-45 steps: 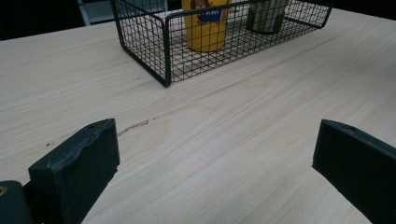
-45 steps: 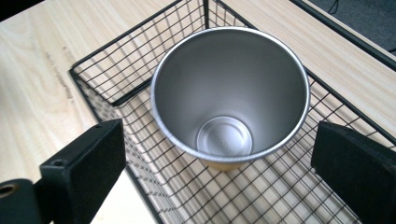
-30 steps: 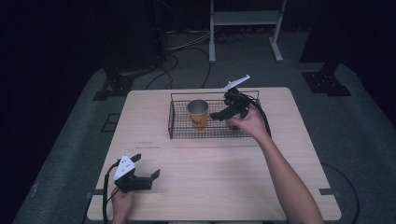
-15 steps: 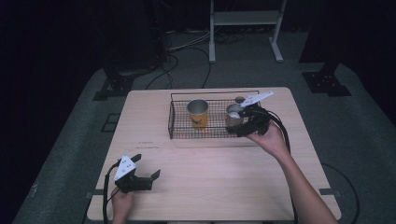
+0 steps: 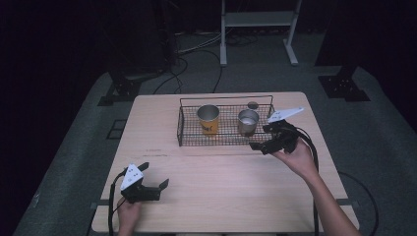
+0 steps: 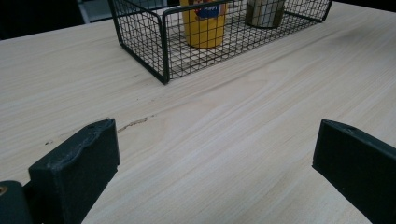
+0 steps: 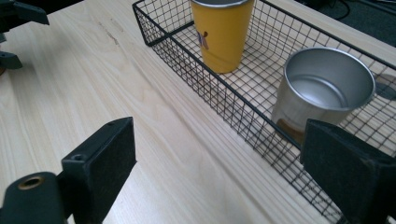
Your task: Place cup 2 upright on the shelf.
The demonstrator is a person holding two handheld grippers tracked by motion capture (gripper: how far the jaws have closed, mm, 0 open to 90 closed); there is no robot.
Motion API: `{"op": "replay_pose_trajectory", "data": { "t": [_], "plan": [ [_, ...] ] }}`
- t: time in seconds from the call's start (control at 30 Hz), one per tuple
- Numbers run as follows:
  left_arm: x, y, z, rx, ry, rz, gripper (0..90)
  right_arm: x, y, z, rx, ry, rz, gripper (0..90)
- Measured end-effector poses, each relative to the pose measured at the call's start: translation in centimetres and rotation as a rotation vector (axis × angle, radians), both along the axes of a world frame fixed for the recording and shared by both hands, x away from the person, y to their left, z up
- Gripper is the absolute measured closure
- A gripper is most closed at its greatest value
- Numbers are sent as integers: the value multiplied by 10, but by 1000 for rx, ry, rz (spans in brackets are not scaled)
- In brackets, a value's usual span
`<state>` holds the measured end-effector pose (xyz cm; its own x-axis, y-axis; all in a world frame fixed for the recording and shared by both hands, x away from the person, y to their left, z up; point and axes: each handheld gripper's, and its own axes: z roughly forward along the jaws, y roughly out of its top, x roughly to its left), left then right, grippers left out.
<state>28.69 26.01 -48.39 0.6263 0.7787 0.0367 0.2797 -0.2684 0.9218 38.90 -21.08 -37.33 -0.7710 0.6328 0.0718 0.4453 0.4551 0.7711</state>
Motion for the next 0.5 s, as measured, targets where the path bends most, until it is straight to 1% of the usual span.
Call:
{"op": "replay_pose_trajectory", "data": {
  "t": [0.3,0.5],
  "plan": [
    [0,0,0,-5,3,2,0,-11,-15,-5,16,3,-23,96],
    [0,0,0,5,4,-2,0,-19,-24,-13,17,7,-37,96]
  ]
}}
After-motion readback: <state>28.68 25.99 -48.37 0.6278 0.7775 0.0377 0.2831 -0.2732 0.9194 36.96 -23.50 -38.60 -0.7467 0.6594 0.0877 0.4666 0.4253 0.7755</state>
